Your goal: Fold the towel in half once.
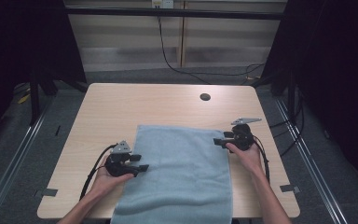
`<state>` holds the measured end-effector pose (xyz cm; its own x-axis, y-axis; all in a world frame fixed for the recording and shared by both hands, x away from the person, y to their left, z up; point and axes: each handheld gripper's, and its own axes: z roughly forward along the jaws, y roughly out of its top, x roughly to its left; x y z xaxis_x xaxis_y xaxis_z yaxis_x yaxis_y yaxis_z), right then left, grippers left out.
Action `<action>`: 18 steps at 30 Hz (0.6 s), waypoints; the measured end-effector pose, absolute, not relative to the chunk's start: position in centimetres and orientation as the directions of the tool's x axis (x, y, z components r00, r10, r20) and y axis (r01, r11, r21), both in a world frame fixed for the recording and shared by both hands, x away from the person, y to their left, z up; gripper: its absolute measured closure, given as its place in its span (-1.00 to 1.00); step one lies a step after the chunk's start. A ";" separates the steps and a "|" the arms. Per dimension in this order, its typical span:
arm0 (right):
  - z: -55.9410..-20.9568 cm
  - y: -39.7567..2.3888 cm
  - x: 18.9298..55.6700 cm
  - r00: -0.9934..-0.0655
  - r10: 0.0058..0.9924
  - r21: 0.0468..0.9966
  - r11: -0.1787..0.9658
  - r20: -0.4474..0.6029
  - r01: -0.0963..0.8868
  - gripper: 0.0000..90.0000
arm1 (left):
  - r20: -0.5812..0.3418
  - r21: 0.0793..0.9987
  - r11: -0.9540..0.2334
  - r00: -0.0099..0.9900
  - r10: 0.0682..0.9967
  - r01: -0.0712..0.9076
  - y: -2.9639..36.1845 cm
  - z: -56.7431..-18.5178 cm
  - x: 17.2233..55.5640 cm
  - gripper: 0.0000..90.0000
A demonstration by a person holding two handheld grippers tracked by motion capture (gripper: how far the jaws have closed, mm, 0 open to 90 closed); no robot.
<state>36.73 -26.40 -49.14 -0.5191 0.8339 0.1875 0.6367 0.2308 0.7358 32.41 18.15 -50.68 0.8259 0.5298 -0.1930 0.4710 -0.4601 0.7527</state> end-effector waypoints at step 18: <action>-50.4 -23.7 36.9 -0.523 0.852 0.701 0.353 0.032 0.619 0.47 | -0.206 0.724 -0.501 0.842 0.499 0.474 19.0 -50.1 29.7 0.00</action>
<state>36.89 -23.75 -50.41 -0.5227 0.8519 0.0325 0.6194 0.3533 0.7011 29.73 18.98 -50.14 0.8415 0.4993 -0.2062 0.4745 -0.5008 0.7239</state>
